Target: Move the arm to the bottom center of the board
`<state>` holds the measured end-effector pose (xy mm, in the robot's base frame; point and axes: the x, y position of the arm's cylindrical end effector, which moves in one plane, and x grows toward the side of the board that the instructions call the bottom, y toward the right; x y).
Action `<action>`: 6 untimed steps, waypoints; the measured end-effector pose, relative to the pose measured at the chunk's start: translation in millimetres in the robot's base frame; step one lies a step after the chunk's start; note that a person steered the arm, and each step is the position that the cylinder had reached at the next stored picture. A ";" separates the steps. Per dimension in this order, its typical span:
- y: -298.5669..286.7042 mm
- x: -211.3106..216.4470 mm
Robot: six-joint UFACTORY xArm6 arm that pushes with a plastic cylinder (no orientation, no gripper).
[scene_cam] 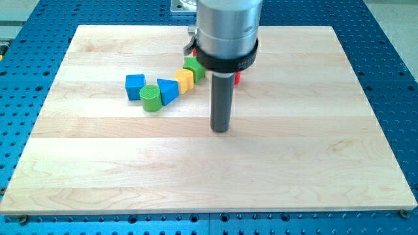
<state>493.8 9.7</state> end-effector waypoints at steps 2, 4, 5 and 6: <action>-75.5 35.5; -93.7 63.5; -19.4 73.8; -13.5 117.6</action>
